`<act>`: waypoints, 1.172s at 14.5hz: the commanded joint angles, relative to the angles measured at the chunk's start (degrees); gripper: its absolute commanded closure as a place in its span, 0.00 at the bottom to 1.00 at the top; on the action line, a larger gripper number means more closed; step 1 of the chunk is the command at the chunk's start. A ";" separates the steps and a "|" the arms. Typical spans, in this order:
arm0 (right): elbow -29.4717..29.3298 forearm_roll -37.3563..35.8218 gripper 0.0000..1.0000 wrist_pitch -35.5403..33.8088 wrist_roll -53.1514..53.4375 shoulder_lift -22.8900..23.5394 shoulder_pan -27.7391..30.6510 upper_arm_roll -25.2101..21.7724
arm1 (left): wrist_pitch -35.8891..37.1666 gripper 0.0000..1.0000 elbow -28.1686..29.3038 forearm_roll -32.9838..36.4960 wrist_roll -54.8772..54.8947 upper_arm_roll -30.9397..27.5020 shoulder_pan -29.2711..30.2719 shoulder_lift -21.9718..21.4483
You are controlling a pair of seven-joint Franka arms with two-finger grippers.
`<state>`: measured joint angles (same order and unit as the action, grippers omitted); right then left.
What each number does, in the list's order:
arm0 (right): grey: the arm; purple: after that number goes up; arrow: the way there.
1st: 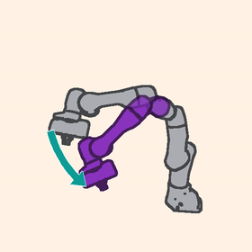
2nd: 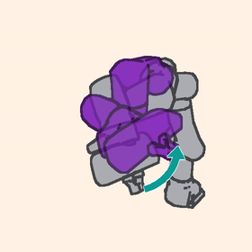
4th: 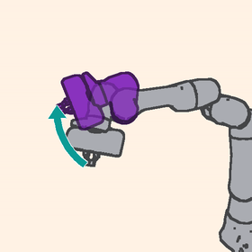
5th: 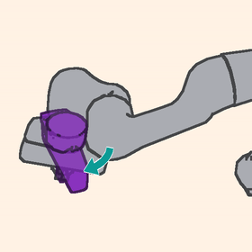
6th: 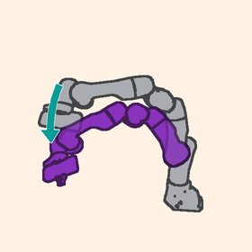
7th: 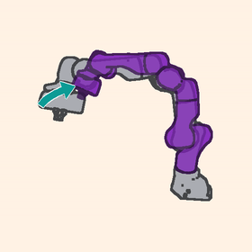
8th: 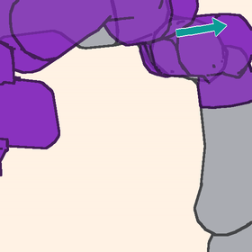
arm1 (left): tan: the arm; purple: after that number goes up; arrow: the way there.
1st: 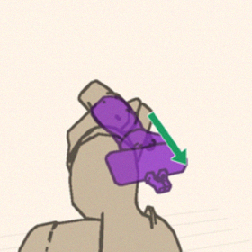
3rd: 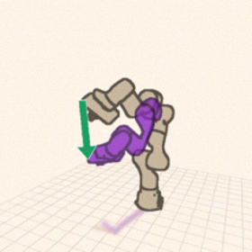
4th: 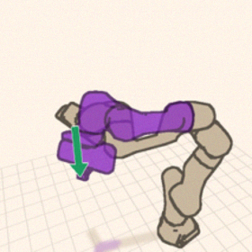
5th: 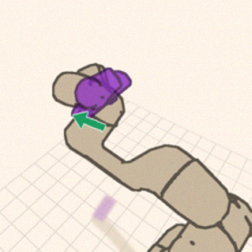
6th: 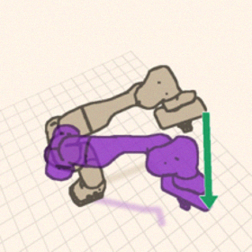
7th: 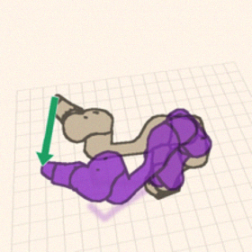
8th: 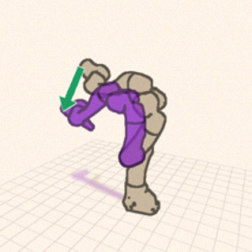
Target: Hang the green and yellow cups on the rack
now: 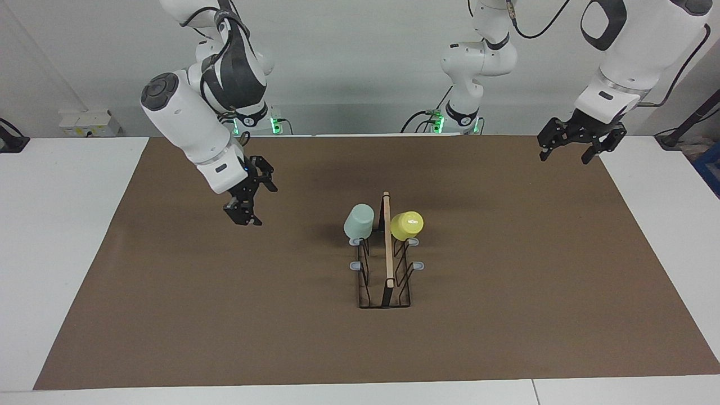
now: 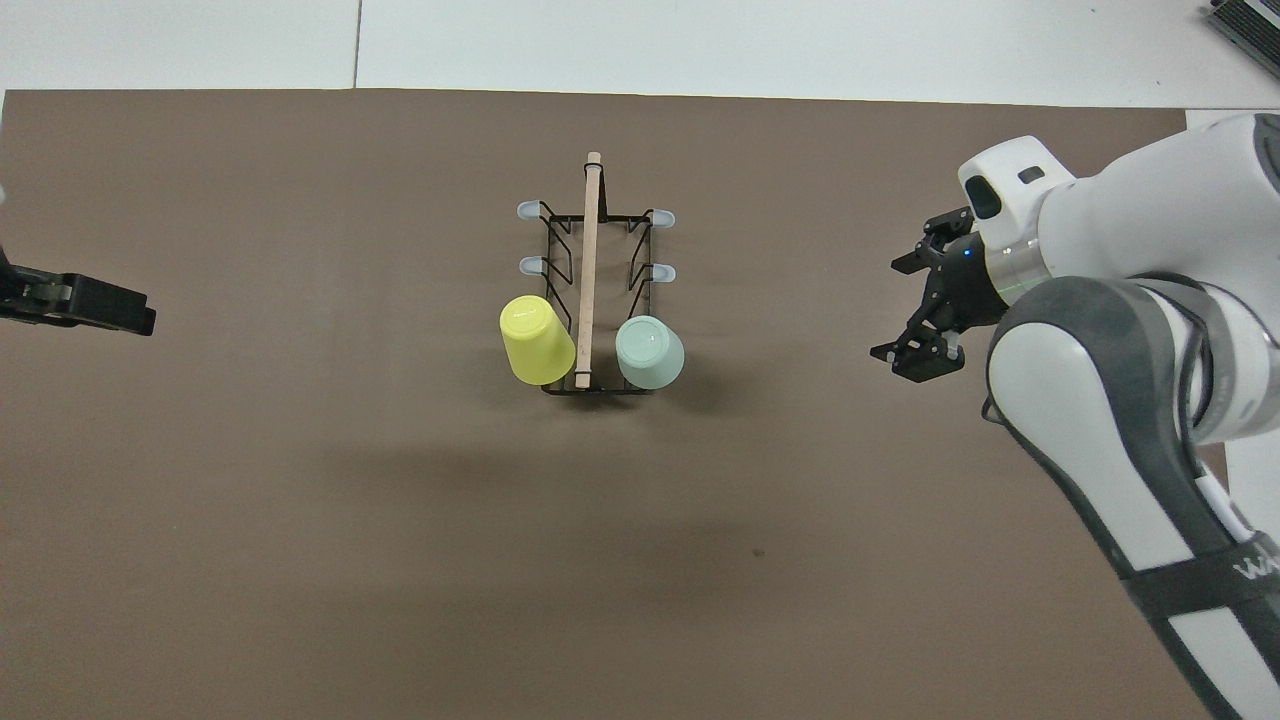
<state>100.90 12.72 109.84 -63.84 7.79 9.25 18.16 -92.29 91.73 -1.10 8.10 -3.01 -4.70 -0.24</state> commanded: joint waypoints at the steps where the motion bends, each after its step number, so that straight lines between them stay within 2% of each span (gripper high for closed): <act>1: -0.36 -2.96 0.00 -2.00 5.46 -0.23 2.62 0.47 | 0.35 0.00 0.02 -0.39 0.43 0.46 0.75 -0.11; 5: -0.36 -11.22 0.00 -2.69 12.40 -0.40 2.53 0.47 | 0.35 0.00 0.02 -0.39 0.52 0.46 0.75 -0.11; 9: -0.53 -11.93 0.00 -4.55 16.82 -1.20 3.93 0.47 | 0.35 0.00 0.02 -0.39 0.43 0.46 0.75 -0.11; 17: 0.78 -11.84 0.00 -1.13 16.73 -1.37 5.78 0.65 | 0.35 0.00 0.02 -0.39 0.51 0.46 0.75 -0.11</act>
<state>100.55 2.20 106.95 -48.25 7.25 14.16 18.01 -92.29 91.73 -1.10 8.10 -3.01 -4.70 -0.24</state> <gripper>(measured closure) 0.000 0.000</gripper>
